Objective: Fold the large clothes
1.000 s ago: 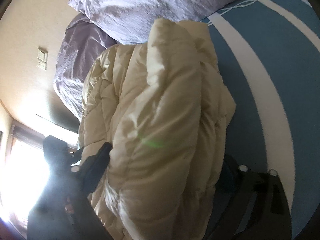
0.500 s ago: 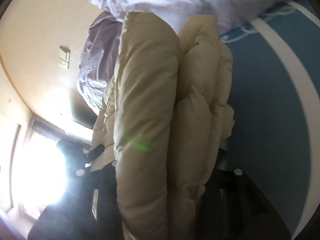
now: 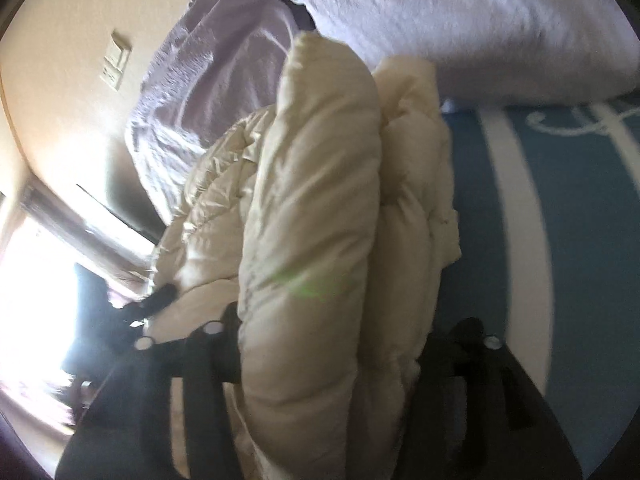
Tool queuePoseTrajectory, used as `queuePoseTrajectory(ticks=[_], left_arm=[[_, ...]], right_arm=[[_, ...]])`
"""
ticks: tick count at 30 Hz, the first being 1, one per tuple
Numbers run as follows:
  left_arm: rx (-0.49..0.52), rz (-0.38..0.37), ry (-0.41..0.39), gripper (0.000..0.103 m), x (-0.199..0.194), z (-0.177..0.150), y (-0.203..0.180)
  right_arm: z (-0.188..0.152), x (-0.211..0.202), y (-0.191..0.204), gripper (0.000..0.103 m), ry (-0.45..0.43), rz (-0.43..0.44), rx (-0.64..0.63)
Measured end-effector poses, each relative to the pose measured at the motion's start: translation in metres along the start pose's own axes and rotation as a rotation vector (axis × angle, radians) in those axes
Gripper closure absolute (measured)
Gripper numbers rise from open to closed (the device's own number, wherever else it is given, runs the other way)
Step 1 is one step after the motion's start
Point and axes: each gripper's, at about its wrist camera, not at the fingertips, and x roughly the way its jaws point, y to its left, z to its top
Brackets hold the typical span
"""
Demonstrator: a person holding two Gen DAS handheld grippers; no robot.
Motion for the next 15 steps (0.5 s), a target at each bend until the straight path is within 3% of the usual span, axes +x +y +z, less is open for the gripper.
queuePoseTrajectory(ticks=[4, 8, 15], left_arm=[[0.088, 0.143, -0.077, 0.031, -0.016, 0.000, -0.009], [0.188, 0.279, -0.147, 0.024, -0.026, 0.002, -0.028], [0.339, 0.418, -0.183, 0.016, -0.010, 0.003, -0.070]], right_arm=[[-0.005, -0.025, 0.012, 0.041, -0.079, -0.147, -0.048], [0.001, -0.060, 0.028, 0.038, -0.219, -0.328, -0.126], [0.005, -0.034, 0.087, 0.038, -0.275, -0.426, -0.353]])
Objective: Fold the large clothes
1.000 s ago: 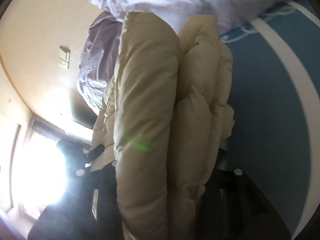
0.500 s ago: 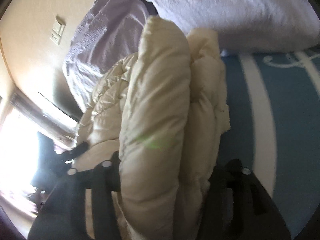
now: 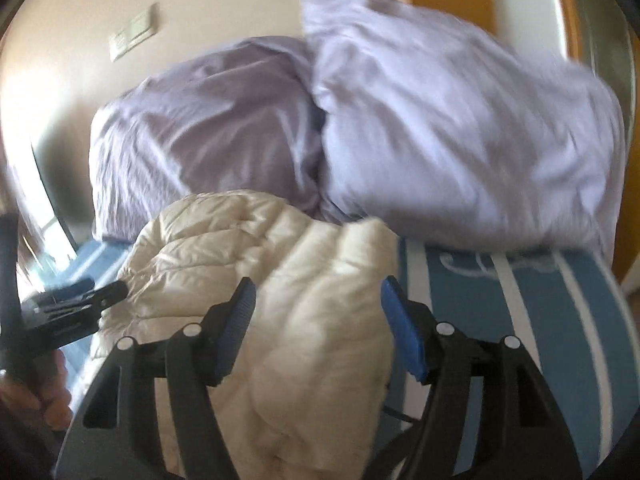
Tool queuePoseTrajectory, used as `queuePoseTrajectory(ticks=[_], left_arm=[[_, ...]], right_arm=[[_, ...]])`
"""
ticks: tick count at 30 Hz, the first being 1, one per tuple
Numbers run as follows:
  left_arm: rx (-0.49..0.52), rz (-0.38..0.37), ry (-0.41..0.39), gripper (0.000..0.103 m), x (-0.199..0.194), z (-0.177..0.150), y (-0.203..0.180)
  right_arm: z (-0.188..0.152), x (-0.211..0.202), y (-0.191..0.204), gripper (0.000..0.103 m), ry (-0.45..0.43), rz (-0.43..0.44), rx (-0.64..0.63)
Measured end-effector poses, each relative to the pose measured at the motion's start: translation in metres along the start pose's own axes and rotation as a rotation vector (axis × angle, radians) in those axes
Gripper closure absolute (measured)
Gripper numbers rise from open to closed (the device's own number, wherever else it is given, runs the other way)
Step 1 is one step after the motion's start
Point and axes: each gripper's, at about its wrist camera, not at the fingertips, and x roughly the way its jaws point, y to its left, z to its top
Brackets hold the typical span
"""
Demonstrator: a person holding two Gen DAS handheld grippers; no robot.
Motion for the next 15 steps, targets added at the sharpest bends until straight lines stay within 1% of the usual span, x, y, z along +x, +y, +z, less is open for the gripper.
queuePoseTrajectory(ticks=[2, 3, 6, 7, 8, 11, 15], left_arm=[[0.032, 0.026, -0.014, 0.014, 0.001, 0.004, -0.009], [0.053, 0.041, -0.022, 0.013, 0.004, 0.005, -0.014], [0.104, 0.082, -0.015, 0.013, 0.014, 0.002, -0.022], [0.112, 0.081, -0.007, 0.013, 0.018, 0.000, -0.023], [0.117, 0.068, -0.002, 0.013, 0.021, -0.003, -0.023], [0.121, 0.042, 0.004, 0.013, 0.027, -0.008, -0.025], [0.105, 0.009, 0.028, 0.012, 0.035, -0.011, -0.025]], right_arm=[[0.001, 0.006, 0.012, 0.038, -0.012, -0.015, -0.040], [-0.005, 0.007, 0.018, 0.038, -0.003, -0.012, -0.051], [-0.010, 0.029, 0.020, 0.040, 0.069, -0.031, -0.052], [-0.018, 0.035, 0.018, 0.043, 0.091, -0.040, -0.054], [-0.024, 0.041, 0.015, 0.044, 0.105, -0.040, -0.055], [-0.033, 0.045, 0.010, 0.044, 0.107, -0.027, -0.049], [-0.036, 0.048, 0.007, 0.044, 0.123, -0.020, -0.032]])
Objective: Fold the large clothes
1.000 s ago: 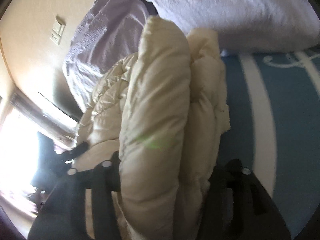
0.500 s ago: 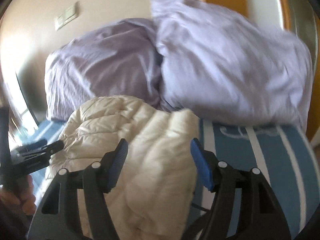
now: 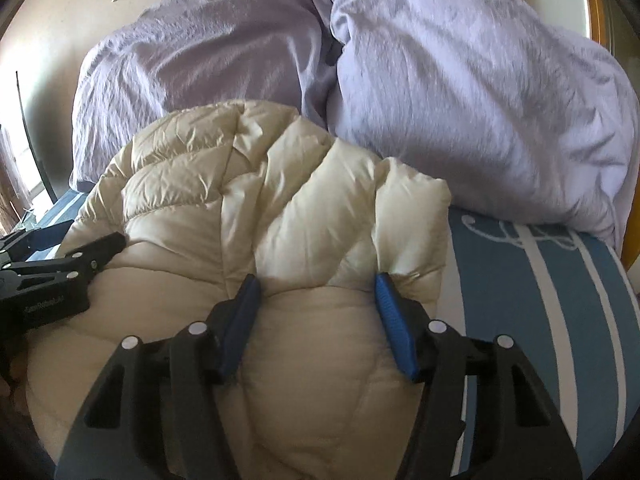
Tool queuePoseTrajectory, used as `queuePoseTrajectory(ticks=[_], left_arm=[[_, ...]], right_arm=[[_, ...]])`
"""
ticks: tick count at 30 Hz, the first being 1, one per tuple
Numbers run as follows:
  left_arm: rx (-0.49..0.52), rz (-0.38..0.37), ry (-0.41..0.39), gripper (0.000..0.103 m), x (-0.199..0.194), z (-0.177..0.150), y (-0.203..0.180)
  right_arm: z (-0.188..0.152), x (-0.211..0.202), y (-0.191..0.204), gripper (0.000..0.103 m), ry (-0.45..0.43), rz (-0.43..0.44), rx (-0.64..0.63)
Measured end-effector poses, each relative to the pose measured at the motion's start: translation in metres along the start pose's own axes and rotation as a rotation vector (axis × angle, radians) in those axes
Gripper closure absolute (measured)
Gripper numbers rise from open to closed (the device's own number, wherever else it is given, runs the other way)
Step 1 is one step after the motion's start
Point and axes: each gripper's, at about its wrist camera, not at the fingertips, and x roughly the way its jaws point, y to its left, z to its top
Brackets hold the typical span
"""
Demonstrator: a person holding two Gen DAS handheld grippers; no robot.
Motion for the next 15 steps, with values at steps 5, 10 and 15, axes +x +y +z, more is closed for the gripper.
queuePoseTrajectory(ticks=[5, 10, 15], left_arm=[[-0.003, -0.009, 0.004, 0.011, 0.008, -0.003, -0.001], [0.001, 0.003, 0.007, 0.008, 0.013, -0.003, -0.003], [0.000, 0.013, 0.019, 0.004, 0.020, -0.003, -0.003]], right_arm=[[-0.003, 0.003, -0.003, 0.044, 0.014, 0.012, 0.023], [-0.004, 0.006, -0.005, 0.044, 0.021, 0.010, 0.029], [-0.006, 0.009, -0.009, 0.044, 0.024, 0.010, 0.038]])
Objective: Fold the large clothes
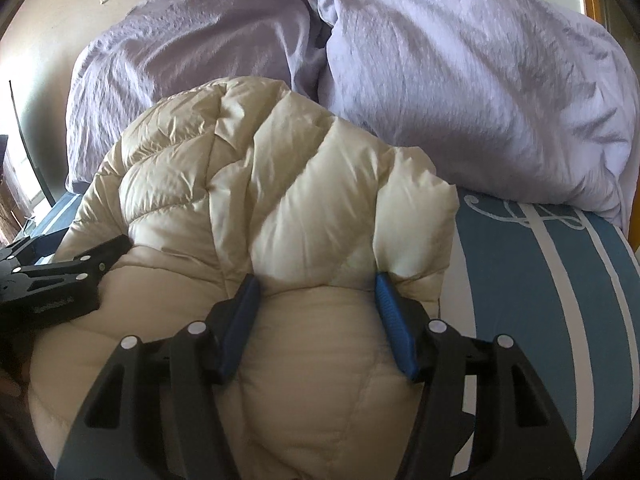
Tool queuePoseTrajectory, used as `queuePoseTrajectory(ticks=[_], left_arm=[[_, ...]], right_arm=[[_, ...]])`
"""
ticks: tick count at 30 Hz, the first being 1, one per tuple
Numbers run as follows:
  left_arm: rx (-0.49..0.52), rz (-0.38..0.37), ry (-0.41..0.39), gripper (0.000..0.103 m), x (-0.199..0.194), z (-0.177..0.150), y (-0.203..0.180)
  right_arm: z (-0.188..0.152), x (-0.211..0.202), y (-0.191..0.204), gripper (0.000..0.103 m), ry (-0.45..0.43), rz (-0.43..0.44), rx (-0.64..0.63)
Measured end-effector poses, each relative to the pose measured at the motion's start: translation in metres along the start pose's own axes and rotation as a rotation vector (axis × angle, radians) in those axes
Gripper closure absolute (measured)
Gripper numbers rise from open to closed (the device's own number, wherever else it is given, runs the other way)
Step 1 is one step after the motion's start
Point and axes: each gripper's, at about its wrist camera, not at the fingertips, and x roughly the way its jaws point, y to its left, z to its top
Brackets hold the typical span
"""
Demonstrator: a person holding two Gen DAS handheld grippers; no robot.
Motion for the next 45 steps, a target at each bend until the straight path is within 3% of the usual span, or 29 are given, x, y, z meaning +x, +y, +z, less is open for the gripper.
queuePoseTrajectory(ticks=[17, 21, 23, 26, 35, 45], left_arm=[[-0.044, -0.017, 0.025, 0.001, 0.010, -0.005, 0.013], [-0.059, -0.026, 0.005, 0.001, -0.017, -0.019, 0.021], [-0.044, -0.013, -0.009, 0.001, -0.033, -0.026, 0.022], [-0.029, -0.005, -0.032, 0.001, -0.067, -0.045, 0.024], [-0.041, -0.041, 0.014, 0.001, -0.134, -0.107, 0.024], [-0.130, -0.113, 0.031, 0.001, -0.197, -0.147, 0.027]], right_arm=[[0.003, 0.006, -0.012, 0.042, 0.042, 0.044, 0.057], [-0.003, -0.026, -0.013, 0.019, 0.007, 0.002, 0.069], [-0.010, -0.045, -0.012, 0.017, -0.007, -0.007, 0.066], [-0.027, -0.078, -0.008, 0.003, -0.011, -0.002, 0.068], [-0.089, -0.150, 0.016, 0.002, 0.014, 0.012, 0.041], [-0.124, -0.203, 0.019, 0.002, 0.073, 0.052, 0.113]])
